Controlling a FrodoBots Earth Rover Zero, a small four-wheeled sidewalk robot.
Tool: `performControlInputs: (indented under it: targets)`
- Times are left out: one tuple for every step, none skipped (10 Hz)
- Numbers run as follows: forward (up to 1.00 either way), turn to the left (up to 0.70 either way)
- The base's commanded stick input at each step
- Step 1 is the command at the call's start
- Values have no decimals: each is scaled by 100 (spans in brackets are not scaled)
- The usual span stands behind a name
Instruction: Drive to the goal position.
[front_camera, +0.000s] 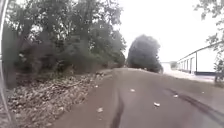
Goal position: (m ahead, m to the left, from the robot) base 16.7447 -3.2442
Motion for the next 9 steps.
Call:
performControlInputs:
  targets:
    - [70,-1]
    - [70,0]
    - [70,0]
    - [70,0]
    - [70,0]
    - [70,0]
    - [70,0]
    - [70,0]
    - [70,-13]
